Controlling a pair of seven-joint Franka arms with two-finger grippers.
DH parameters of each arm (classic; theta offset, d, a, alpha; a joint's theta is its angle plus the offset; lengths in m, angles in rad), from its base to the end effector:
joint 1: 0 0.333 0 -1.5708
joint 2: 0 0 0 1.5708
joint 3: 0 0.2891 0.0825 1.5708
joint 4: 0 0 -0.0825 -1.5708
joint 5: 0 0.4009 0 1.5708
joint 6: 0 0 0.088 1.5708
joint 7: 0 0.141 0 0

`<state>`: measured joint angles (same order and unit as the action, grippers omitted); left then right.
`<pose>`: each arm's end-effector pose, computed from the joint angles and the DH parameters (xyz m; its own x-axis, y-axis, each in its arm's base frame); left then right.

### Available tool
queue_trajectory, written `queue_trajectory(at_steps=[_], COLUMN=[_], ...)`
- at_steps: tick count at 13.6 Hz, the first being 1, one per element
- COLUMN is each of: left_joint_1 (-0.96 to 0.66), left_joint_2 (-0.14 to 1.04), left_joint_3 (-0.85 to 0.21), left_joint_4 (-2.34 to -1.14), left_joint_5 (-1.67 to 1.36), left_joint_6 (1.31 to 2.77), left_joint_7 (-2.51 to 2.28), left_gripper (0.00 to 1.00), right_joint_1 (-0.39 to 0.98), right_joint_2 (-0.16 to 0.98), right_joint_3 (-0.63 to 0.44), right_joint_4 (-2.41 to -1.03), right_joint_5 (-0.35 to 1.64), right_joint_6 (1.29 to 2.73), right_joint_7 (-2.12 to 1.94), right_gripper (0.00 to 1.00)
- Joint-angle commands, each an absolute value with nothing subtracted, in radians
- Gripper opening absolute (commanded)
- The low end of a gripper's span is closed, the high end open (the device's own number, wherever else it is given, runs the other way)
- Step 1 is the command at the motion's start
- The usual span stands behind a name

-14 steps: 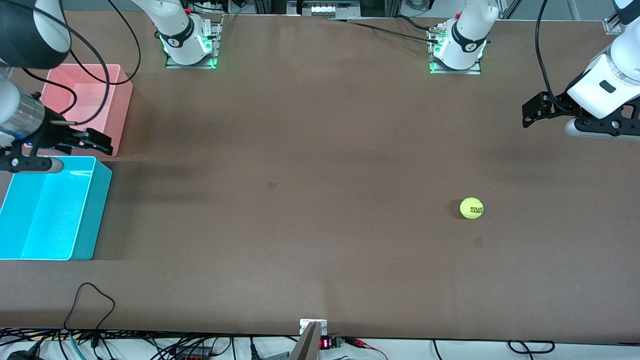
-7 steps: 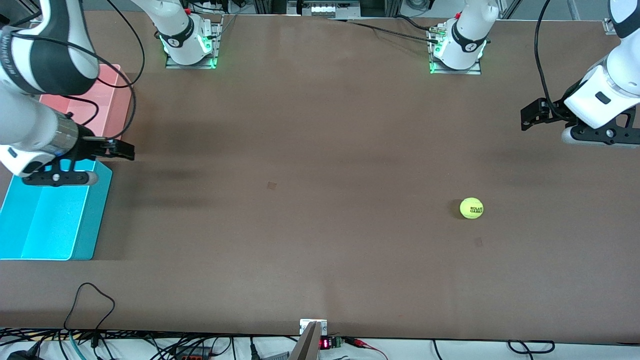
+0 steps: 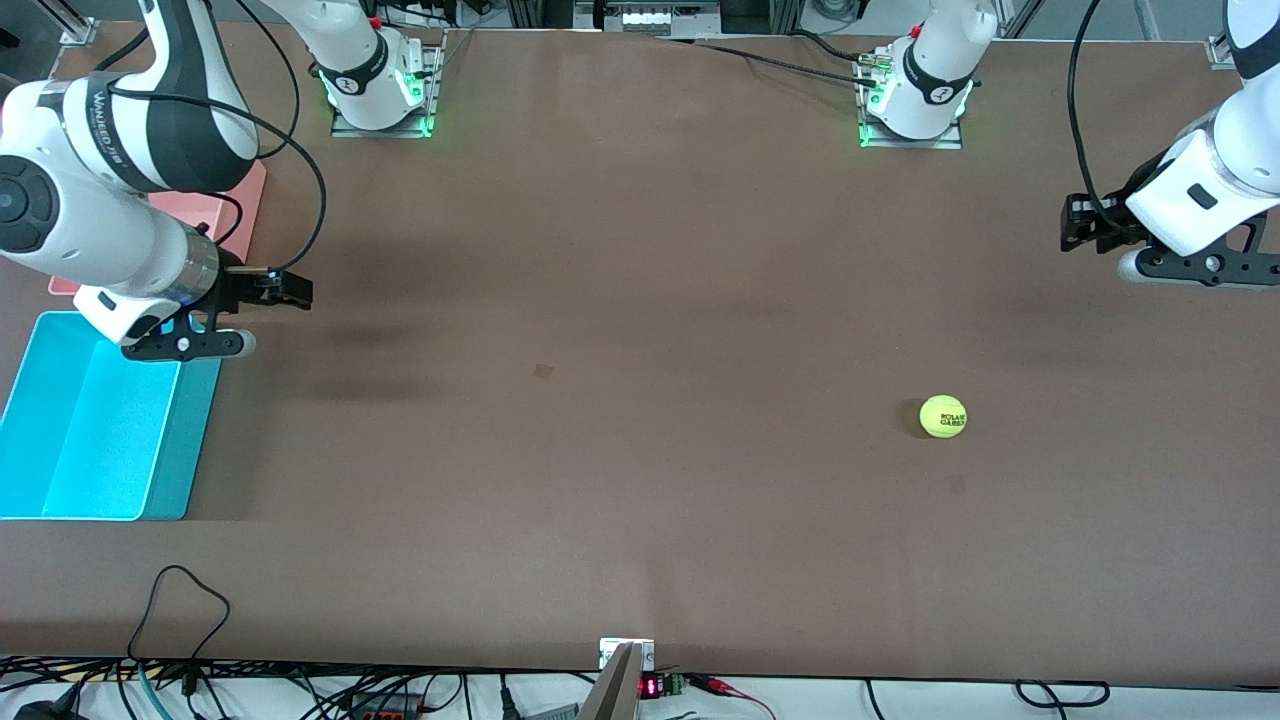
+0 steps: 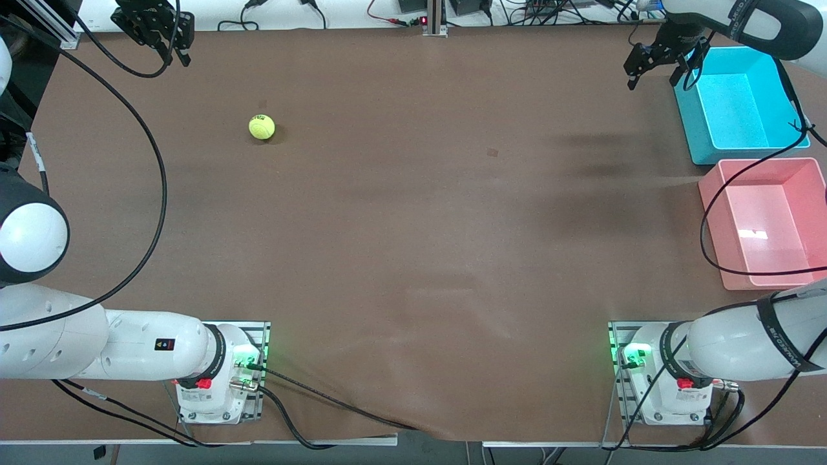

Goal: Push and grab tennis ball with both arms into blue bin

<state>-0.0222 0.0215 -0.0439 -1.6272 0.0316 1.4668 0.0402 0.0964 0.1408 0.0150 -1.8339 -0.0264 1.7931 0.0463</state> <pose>0.5550 -0.0318 0.5168 0.9780 -0.1019 -0.1819 -0.1079 -0.9939 -0.0233 0.5812 0.0617 0.3714 0.9813 0.0693 -0.1794 0.0760 -0.9966 0.0305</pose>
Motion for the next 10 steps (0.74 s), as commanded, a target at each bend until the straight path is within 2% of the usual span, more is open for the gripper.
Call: queue_trajectory(at_steps=[1,6,10], left_joint_1=[-0.026,-0.028,0.014], left_joint_2=[0.049,0.138,0.259], left_joint_3=[-0.051,-0.054,-0.049], left_joint_4=[-1.591,-1.591,-1.603], left_joint_5=[0.035,0.151,0.264], left_joint_6=[1.408,1.385,1.592], left_joint_7=[0.202,0.608,1.06], left_gripper=[0.01,0.01,0.01], right_joint_1=[0.097,0.097,0.1], right_joint_2=[0.106,0.107,0.109], right_joint_3=[0.015,0.015,0.015], right_joint_4=[-1.893,-1.898,-1.896], right_joint_5=[-0.025,-0.025,-0.025], right_joint_6=[1.813,1.813,1.813], right_joint_7=[0.052,0.052,0.052], right_gripper=[1.0,1.0,1.0])
